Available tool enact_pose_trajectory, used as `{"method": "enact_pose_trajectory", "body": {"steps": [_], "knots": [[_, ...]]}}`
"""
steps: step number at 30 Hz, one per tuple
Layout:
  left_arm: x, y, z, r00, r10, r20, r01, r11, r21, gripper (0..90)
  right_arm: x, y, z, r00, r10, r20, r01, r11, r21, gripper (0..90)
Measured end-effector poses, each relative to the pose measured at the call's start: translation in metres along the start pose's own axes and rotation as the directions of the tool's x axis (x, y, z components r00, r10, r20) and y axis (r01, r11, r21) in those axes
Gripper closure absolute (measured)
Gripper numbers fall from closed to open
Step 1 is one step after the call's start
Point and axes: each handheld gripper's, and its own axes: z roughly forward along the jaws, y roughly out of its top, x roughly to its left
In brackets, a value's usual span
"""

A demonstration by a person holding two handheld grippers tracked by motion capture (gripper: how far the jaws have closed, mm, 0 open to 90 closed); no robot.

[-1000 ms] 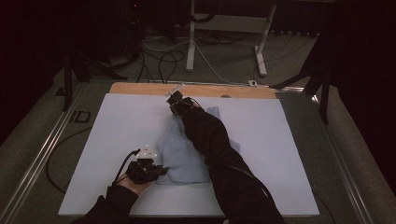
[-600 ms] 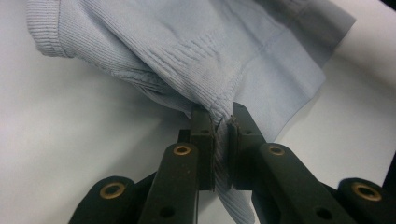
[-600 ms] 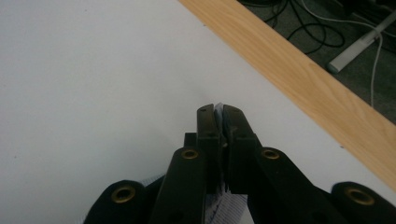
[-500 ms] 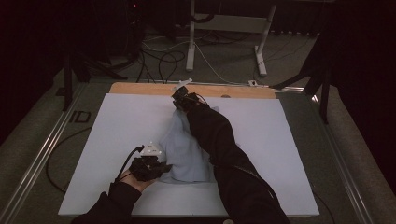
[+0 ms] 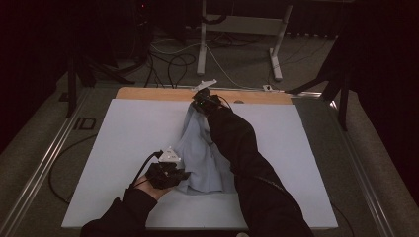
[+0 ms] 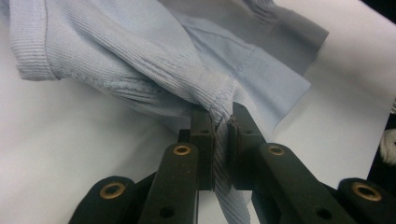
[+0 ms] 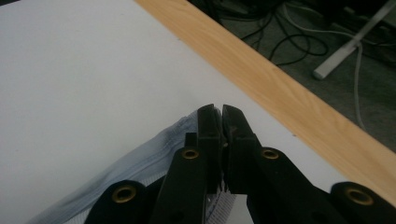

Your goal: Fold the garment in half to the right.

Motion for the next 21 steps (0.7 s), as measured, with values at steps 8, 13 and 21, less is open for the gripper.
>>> {"method": "enact_pose_trajectory", "body": {"steps": [8,13,21], "knots": [[-0.01,0.016,0.0,0.999,0.04,0.017,-0.04,0.9991,-0.013,83.5,-0.006,-0.003,-0.007,0.9999,0.008,0.014,-0.008,0.9999,-0.006,87.7],[-0.015,0.025,0.002,0.9979,0.058,0.028,-0.058,0.9982,-0.014,83.5,-0.015,-0.006,-0.016,0.9996,0.024,0.017,-0.024,0.9995,-0.022,87.7],[-0.028,0.043,0.013,0.9935,0.104,0.046,-0.103,0.9946,-0.014,83.5,-0.025,-0.01,-0.032,0.9992,0.024,0.032,-0.023,0.999,-0.037,87.7]]}}
